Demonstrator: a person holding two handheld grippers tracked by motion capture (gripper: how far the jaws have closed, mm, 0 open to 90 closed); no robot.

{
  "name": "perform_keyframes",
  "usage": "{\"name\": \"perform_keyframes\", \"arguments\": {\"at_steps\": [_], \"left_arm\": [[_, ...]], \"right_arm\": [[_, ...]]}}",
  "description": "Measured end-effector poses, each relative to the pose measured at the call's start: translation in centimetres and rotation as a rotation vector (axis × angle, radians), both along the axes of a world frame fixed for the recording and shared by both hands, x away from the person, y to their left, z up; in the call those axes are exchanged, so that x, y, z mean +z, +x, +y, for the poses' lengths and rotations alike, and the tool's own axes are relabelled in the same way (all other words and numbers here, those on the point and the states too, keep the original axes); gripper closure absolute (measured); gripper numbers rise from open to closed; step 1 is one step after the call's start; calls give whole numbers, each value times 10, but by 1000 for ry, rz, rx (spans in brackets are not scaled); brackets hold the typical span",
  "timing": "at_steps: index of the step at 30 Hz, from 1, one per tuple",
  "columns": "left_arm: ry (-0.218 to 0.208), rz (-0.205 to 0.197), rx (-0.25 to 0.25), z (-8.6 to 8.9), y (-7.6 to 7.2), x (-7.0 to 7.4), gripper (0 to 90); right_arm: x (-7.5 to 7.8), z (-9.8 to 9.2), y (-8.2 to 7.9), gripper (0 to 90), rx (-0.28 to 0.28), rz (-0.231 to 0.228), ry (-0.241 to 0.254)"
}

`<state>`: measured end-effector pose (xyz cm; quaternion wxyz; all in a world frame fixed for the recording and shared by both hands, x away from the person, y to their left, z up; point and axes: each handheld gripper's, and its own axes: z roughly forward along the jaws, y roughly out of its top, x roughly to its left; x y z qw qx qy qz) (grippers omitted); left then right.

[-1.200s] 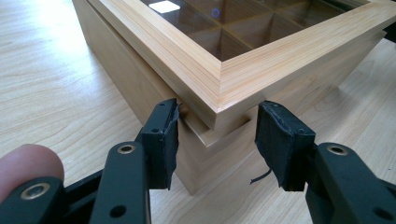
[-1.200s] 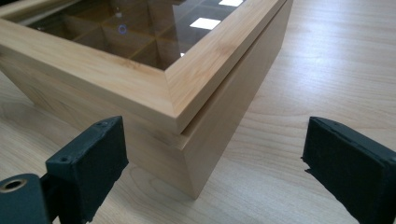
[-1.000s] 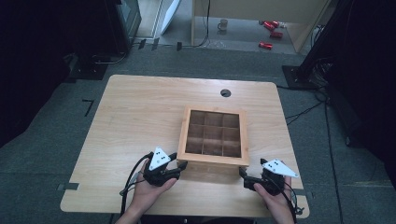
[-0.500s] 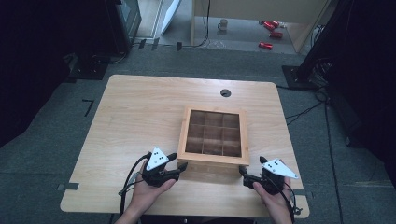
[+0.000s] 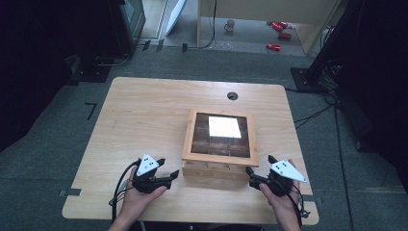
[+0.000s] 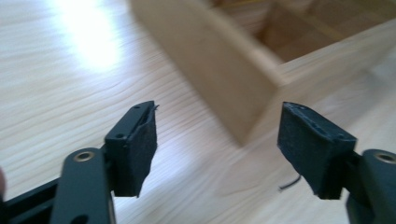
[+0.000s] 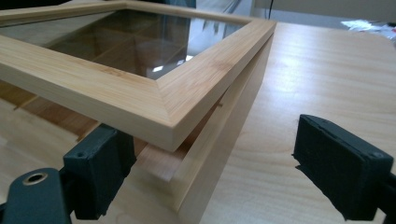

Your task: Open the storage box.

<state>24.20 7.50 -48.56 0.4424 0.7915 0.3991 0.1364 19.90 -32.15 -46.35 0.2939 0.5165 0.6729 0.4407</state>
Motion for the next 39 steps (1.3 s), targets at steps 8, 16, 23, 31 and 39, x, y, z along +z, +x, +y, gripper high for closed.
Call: {"name": "perform_keyframes", "arguments": {"at_steps": [8,16,23,31,39], "left_arm": [[96,45,123,16,14,-20,181],[136,80,132,14,18,-28,178],[187,79,138,8,18,-30,168],[220,52,143,3,16,-32,166],[216,53,140,2,16,-33,166]], "right_arm": [[15,-1,11,126,-8,-47,-7],[34,-4,22,125,-1,-104,-2],[50,-4,33,126,-8,-134,-8],[59,-1,51,137,4,-152,-58],[68,1,69,218,56,-203,-78]]}}
